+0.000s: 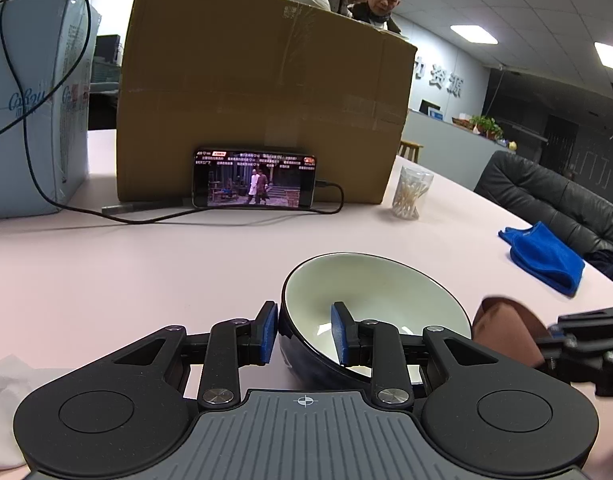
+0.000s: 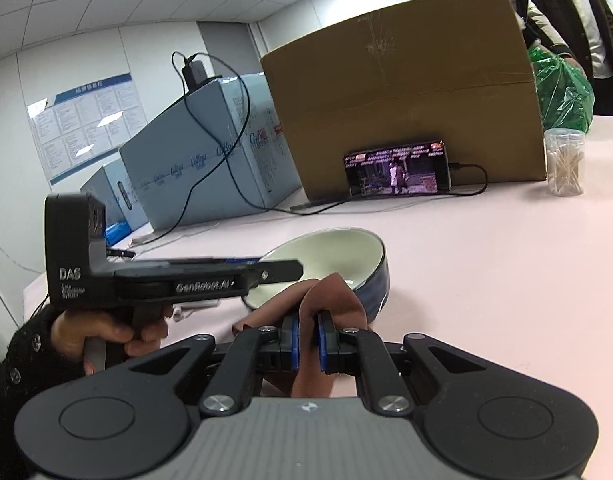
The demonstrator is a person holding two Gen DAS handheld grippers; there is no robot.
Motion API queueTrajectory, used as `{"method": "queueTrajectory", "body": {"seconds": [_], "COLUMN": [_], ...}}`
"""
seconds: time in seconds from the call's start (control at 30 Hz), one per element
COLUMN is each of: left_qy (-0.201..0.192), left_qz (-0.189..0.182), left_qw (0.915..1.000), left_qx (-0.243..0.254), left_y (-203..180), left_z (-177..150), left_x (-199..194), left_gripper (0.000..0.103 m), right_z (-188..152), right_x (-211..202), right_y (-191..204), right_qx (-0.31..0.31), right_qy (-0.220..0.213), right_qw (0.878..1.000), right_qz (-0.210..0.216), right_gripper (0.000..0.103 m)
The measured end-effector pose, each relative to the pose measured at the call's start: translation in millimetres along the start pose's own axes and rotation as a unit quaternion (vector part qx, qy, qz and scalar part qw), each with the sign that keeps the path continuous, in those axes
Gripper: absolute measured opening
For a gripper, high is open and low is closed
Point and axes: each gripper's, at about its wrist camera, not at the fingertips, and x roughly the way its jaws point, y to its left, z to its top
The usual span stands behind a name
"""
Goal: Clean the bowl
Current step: 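Continue rubbing the cloth on the bowl's outer wall with the right gripper while the left gripper holds the rim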
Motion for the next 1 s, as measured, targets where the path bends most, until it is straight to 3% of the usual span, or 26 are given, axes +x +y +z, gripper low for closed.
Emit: {"method": "queueTrajectory", "body": {"seconds": [0.23,0.53,1.0], "left_qy": [-0.002,-0.003,-0.003], "left_qz": [-0.001,-0.002,-0.002], "left_qw": [1.0,1.0,1.0], "left_qx": [-0.003,-0.003,-0.005], "left_y": [0.0,-0.3,0.4], "left_z": [-0.5,-0.9,-0.8], "left_x": [-1.0,-1.2,-0.9], "left_gripper": [0.028,0.028,0.028], "right_z": [-0.9,-2.3,-2.1], "right_x": [5.1,2.5,4.8], "right_y": [-12.9,-3.0,-9.7], "right_qx": [0.013,0.001,0.006], "right_qy": [0.007,0.004,0.004], "right_qw": [1.0,1.0,1.0], "right_qz": [-0.025,-0.003,-0.018], "right_gripper": [0.011,0.011,0.011]}}
